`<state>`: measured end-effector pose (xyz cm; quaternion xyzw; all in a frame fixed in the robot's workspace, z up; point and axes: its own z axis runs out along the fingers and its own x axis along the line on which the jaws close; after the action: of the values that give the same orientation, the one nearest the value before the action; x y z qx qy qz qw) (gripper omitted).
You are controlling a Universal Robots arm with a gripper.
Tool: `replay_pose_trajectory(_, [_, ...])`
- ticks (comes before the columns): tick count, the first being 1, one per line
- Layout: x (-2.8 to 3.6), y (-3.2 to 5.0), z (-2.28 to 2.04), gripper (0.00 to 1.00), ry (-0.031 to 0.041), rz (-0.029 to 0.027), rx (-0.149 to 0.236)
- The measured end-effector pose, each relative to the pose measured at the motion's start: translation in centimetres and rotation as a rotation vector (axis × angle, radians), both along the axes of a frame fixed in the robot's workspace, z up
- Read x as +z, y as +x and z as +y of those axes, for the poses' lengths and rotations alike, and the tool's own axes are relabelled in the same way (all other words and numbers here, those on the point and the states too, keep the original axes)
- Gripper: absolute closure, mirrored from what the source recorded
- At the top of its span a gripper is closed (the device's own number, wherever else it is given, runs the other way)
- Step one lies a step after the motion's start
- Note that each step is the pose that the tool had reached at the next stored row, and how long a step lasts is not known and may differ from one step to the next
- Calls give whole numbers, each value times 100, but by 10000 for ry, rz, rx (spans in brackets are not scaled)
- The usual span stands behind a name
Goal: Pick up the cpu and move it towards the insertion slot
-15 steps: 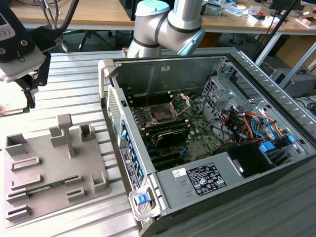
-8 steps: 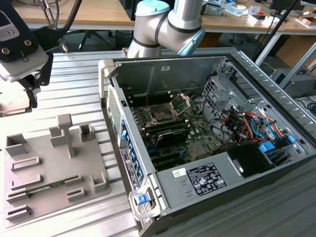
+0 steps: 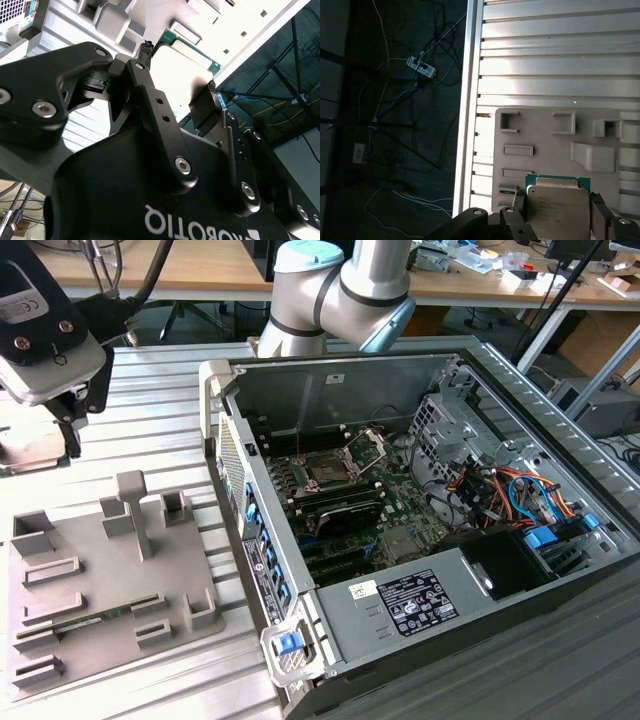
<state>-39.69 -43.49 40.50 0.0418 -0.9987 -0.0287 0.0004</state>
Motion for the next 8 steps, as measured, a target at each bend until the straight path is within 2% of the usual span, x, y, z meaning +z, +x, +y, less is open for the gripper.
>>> replay_pose_trajectory(8, [0, 44, 0, 45, 0, 0, 0])
